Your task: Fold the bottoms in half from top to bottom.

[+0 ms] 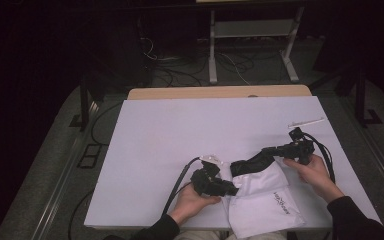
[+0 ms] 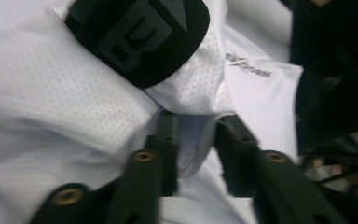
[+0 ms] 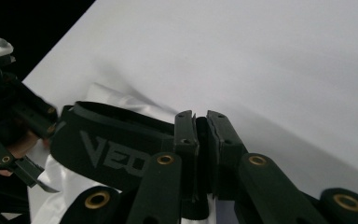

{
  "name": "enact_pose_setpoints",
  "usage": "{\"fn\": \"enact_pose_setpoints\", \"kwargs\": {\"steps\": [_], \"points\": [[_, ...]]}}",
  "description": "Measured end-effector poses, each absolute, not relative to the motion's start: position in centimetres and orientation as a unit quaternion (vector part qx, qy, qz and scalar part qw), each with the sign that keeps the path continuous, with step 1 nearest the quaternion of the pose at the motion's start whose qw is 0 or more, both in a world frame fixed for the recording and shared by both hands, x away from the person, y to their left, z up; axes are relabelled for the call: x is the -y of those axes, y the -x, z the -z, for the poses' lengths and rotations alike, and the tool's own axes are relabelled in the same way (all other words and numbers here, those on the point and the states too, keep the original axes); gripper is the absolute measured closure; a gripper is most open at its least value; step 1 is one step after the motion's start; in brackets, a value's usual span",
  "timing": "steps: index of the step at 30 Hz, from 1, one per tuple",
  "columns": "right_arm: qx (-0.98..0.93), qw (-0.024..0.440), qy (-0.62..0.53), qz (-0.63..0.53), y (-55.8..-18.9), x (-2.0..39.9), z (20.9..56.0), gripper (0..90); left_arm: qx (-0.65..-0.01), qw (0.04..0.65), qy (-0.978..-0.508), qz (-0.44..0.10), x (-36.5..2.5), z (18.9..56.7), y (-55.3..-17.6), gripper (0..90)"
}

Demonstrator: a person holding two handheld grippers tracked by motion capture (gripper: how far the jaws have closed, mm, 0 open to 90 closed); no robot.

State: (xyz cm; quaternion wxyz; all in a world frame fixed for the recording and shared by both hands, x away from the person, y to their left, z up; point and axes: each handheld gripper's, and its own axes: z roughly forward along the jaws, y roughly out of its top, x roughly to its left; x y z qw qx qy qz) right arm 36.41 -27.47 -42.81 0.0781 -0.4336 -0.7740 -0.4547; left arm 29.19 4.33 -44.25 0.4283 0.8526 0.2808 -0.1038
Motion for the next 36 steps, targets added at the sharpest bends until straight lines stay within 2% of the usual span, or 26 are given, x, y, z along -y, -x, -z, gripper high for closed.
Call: {"fn": "enact_pose_setpoints", "kwargs": {"steps": [5,10,31,36], "points": [[0.772,0.085,0.429,0.461,-36.2,27.7,42.5,81.5,-0.289,0.435,-0.851,0.055,-4.6,43.2,-28.9,40.7],[0.771,0.087,0.425,0.467,-35.9,27.9,42.0,81.5,-0.304,0.449,-0.839,0.048,-5.2,42.6,-29.4,31.5],[0.776,0.091,0.408,0.472,-34.9,28.2,41.0,81.4,-0.333,0.491,-0.805,-0.002,-9.8,42.0,-34.0,7.9],[0.778,0.093,0.401,0.474,-34.5,28.2,40.8,81.1,-0.343,0.505,-0.792,-0.011,-10.5,42.1,-34.2,7.0]]}}
